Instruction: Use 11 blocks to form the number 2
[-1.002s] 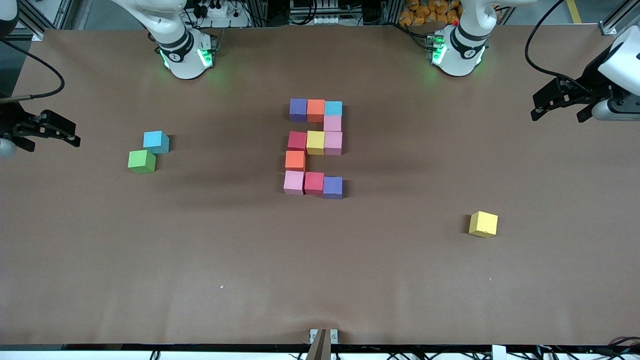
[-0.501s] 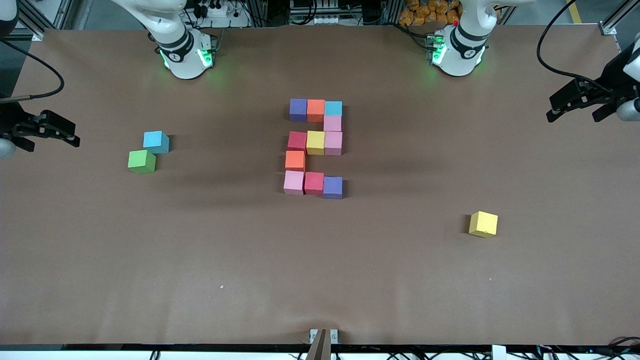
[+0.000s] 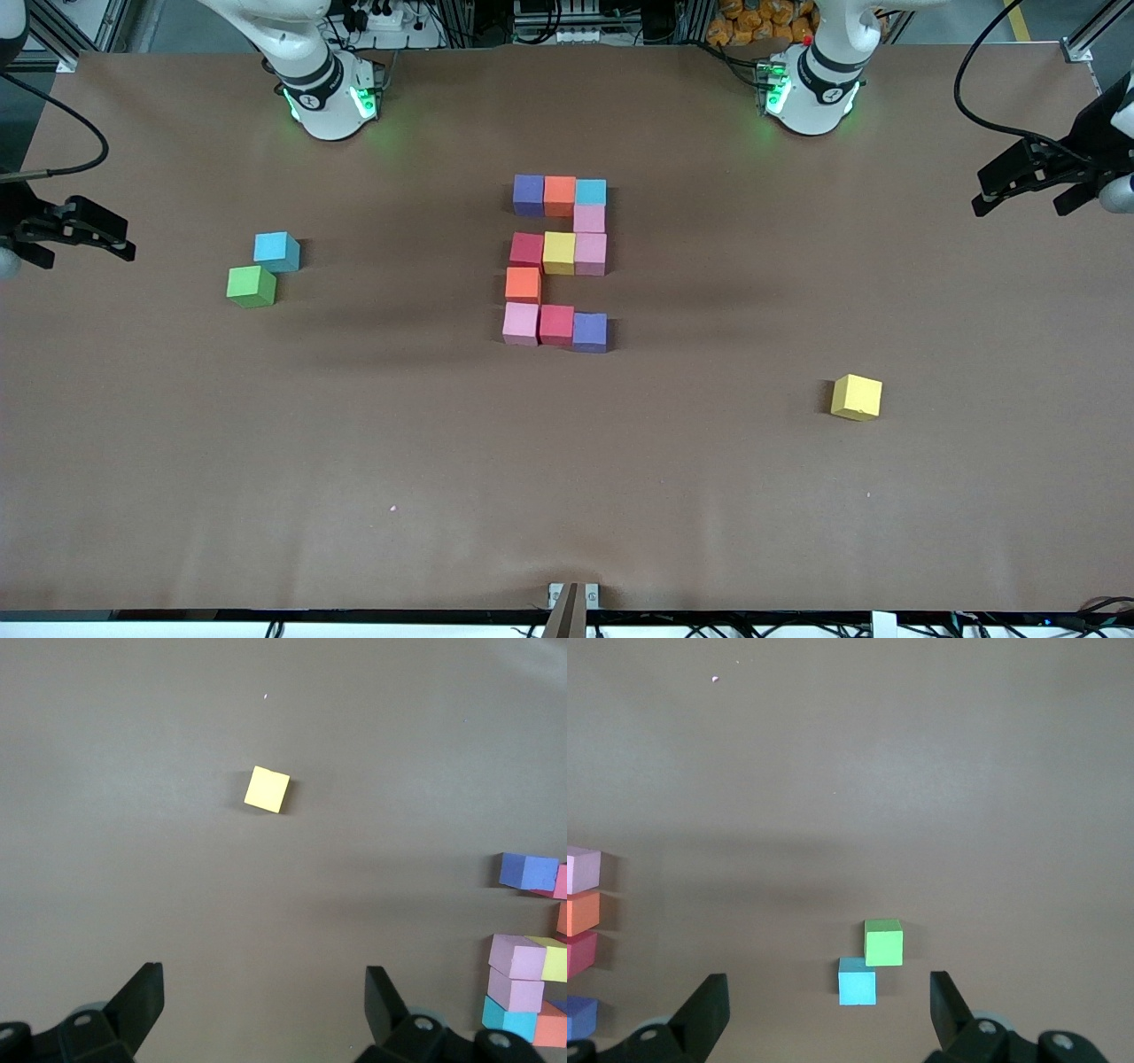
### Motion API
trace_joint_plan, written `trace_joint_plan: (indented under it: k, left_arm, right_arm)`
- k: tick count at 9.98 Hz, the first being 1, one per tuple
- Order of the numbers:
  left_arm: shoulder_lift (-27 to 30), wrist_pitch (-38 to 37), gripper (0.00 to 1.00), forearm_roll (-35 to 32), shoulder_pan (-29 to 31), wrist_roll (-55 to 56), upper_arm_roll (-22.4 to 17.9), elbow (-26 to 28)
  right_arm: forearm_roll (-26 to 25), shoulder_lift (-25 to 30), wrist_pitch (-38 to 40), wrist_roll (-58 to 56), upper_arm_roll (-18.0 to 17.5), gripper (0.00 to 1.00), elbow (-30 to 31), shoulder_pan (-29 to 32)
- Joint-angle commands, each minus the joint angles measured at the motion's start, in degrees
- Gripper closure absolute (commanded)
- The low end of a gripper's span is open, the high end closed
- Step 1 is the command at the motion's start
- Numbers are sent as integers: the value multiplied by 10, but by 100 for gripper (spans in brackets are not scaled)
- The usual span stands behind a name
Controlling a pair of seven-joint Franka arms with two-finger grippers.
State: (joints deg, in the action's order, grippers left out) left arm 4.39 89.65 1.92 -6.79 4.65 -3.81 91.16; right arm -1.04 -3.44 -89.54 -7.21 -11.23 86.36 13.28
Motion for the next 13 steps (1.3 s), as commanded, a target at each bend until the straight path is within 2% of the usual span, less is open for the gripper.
trace_joint_plan:
  k: [1,13]
  left_arm:
    - [1,-22,0,1,3,3,0,-10]
    - [-1,-23,0,-7,6,-4,0,-9]
  right_arm:
    - [-7,-7,7,-4,-5,0,-18,6]
    - [1,-10,-11,-2,-6,0,-18,2]
